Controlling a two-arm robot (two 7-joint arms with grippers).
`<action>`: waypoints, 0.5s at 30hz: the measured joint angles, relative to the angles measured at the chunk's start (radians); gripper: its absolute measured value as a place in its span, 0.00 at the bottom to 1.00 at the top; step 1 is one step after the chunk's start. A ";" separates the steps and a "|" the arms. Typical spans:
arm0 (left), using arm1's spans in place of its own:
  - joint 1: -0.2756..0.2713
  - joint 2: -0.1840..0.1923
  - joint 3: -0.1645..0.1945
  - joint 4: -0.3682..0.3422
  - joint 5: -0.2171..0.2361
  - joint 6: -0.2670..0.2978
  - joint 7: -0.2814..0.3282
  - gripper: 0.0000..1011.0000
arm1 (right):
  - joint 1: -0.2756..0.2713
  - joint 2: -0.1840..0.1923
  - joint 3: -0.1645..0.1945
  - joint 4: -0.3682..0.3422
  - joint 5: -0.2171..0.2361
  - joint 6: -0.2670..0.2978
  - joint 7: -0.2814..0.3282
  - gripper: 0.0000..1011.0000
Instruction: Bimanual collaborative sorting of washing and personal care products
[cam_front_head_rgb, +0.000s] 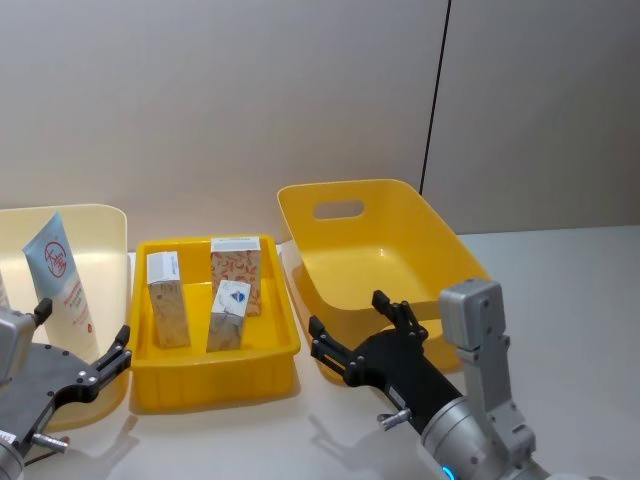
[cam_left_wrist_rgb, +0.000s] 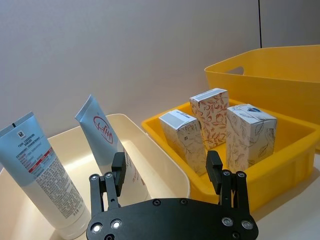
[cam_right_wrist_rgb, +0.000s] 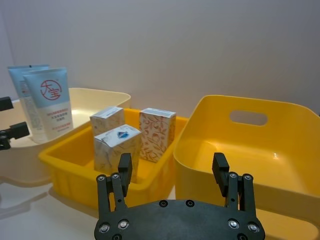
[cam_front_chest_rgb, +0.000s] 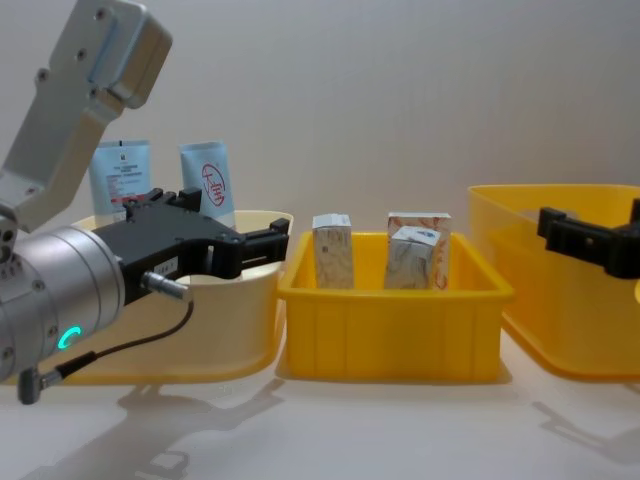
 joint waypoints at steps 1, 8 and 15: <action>0.000 0.000 0.000 0.000 0.000 0.000 0.000 0.99 | 0.001 0.000 -0.001 -0.001 0.000 0.001 0.002 0.99; 0.000 0.000 0.000 0.000 0.000 0.000 0.000 0.99 | 0.012 0.000 -0.015 -0.013 0.010 0.009 0.042 0.99; 0.000 0.000 0.000 0.000 0.000 0.000 0.000 0.99 | 0.035 -0.003 -0.043 -0.022 0.033 0.031 0.103 0.99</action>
